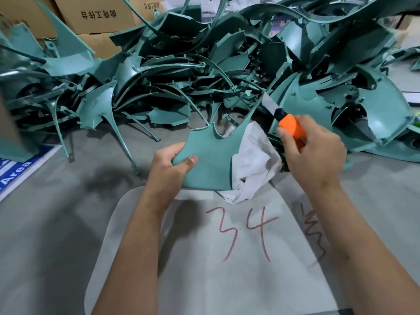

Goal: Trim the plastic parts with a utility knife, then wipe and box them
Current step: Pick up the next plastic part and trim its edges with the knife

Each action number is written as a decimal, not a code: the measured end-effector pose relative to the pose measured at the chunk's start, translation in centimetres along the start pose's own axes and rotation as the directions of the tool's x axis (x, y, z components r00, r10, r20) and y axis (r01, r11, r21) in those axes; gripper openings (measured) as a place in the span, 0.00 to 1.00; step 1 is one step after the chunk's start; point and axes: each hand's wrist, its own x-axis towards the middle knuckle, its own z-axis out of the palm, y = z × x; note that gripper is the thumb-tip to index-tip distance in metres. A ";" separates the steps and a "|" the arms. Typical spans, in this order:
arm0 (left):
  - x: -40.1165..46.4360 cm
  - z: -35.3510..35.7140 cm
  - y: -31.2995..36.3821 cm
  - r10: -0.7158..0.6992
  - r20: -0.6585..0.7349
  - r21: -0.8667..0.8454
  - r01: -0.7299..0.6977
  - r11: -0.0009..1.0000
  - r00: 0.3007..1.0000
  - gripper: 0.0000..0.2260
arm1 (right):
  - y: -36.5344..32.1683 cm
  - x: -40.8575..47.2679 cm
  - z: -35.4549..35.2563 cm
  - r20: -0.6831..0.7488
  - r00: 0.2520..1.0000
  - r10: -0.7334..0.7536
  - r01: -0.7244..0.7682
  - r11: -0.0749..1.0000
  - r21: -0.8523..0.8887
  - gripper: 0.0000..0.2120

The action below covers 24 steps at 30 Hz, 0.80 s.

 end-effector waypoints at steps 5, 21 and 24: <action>0.2 -0.2 0.0 -0.010 -0.018 -0.005 0.010 1.000 1.000 0.17 | 1.5 0.7 -1.1 -0.124 0.967 0.221 -0.213 0.974 0.079 0.21; 0.1 -0.3 -0.2 0.041 0.009 0.015 -0.041 0.999 0.999 0.14 | -0.3 -0.4 0.0 0.145 0.973 -0.180 0.165 0.980 0.109 0.25; 0.1 -0.2 -0.2 0.033 0.014 0.016 -0.034 0.999 0.999 0.14 | -0.6 -0.4 -0.2 0.155 0.974 -0.165 0.155 0.985 0.073 0.27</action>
